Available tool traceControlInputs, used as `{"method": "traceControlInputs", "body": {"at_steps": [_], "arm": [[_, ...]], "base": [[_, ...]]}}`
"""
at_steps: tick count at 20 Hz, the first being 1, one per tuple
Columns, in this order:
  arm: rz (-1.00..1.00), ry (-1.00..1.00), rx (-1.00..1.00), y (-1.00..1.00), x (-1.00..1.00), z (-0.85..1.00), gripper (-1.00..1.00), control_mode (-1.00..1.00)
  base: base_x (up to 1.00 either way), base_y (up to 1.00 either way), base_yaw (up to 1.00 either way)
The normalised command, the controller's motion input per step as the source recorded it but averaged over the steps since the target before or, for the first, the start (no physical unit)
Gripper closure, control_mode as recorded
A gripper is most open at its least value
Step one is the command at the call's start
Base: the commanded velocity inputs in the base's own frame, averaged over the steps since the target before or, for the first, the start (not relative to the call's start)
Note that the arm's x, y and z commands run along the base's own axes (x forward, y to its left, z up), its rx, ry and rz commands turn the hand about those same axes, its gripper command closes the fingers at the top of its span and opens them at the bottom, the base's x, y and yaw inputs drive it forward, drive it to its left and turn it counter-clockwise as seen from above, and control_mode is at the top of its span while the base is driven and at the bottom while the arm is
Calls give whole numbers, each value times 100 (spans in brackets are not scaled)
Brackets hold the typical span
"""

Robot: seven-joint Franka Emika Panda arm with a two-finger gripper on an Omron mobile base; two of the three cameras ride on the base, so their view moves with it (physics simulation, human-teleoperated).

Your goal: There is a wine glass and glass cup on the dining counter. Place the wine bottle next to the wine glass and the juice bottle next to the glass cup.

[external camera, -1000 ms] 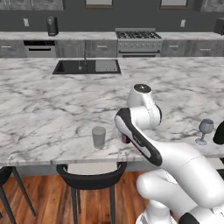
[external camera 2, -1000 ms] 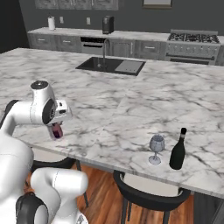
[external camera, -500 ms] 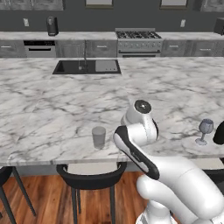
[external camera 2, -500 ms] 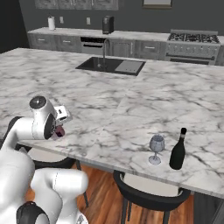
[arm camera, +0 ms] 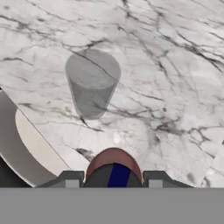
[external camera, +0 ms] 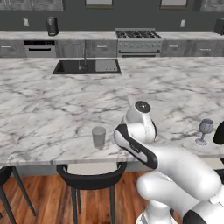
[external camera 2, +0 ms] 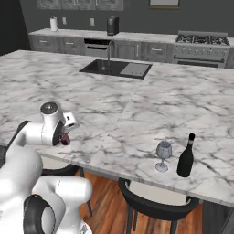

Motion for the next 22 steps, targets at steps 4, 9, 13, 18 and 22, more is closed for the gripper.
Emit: {"method": "traceControlInputs", "body": {"at_steps": [4,9,13,18,22], "arm": [[0,22,0,1,23,0,100,-100],[0,19,0,2,24,-6,100,-100],[3,6,0,0,23,-14,100,-100],[5,0,0,0,9,-25,100,-100],[1,0,0,0,8,-28,100,-100]], "base": [[0,0,0],[0,0,0],[0,0,0],[0,0,0],[0,0,0]]}}
